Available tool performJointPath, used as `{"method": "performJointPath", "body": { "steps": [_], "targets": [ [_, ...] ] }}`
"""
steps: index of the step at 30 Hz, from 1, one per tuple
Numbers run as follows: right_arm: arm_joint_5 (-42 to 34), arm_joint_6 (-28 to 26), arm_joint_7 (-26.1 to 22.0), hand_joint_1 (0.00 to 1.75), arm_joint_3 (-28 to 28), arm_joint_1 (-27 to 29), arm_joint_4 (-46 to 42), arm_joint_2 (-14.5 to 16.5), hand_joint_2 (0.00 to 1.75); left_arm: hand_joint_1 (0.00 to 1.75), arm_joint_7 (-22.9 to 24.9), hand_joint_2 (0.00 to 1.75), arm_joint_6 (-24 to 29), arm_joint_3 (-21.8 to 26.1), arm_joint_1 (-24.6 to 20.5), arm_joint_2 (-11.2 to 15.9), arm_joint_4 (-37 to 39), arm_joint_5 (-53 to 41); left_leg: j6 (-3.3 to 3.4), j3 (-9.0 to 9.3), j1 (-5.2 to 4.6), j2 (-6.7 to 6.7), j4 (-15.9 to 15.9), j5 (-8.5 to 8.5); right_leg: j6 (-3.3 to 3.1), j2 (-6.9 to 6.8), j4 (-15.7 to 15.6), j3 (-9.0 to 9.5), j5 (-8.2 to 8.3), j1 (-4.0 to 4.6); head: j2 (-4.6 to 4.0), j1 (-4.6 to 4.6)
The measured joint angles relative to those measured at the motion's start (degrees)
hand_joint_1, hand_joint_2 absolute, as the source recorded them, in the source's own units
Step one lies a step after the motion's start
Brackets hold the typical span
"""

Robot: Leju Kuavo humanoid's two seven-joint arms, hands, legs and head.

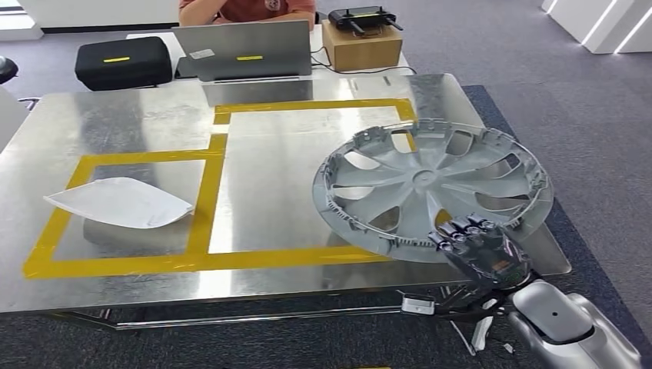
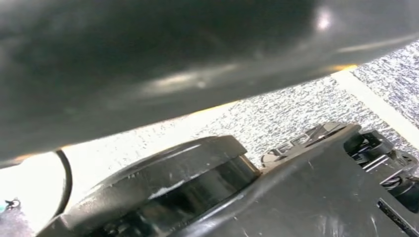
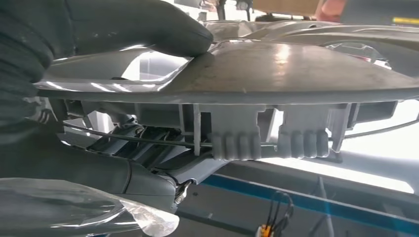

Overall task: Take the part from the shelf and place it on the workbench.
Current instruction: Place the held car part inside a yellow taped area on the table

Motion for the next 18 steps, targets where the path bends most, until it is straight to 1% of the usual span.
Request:
{"method": "performJointPath", "body": {
  "steps": [3, 10, 15, 18],
  "targets": [
    [0.0, 0.0, 1.66, 1.75, 1.79, -2.15, 0.46, -0.43, 1.75, 0.0, 0.08, 0.0, -0.77, 0.0, -0.21, 0.47, 0.05, 0.34, 0.0, 0.0, 0.0, 0.0, 0.0, 0.01, 0.0, 0.0, 0.0, 0.0, 0.0, 0.01, 0.0, 0.01],
    [0.0, 0.0, 9.41, 1.75, 7.49, -6.87, 2.38, -2.99, 1.75, 0.0, 0.6, 0.0, -1.64, 0.0, -0.65, 1.29, 0.05, 0.69, 0.01, -0.03, -0.01, 0.0, 0.08, 0.01, 0.01, 0.0, 0.01, 0.01, 0.01, 0.0, 0.0, 0.01],
    [0.0, 0.0, 12.29, 1.75, 11.05, -9.29, 3.5, -3.77, 1.75, 0.0, 0.8, 0.0, -1.7, -0.14, -0.7, 1.5, 0.05, 0.35, 0.01, -0.06, 0.0, 0.0, 0.12, 0.0, 0.01, -0.01, 0.01, 0.0, 0.01, 0.01, 0.0, 0.01],
    [0.0, 0.0, 13.03, 1.75, 12.77, -10.18, 3.93, -3.85, 1.75, 0.0, 0.85, 0.0, -1.69, -0.29, -0.72, 1.55, 0.05, 0.15, 0.01, -0.06, 0.0, -0.01, 0.13, 0.0, 0.01, -0.01, 0.01, 0.0, 0.01, 0.01, 0.0, 0.01]
  ]
}}
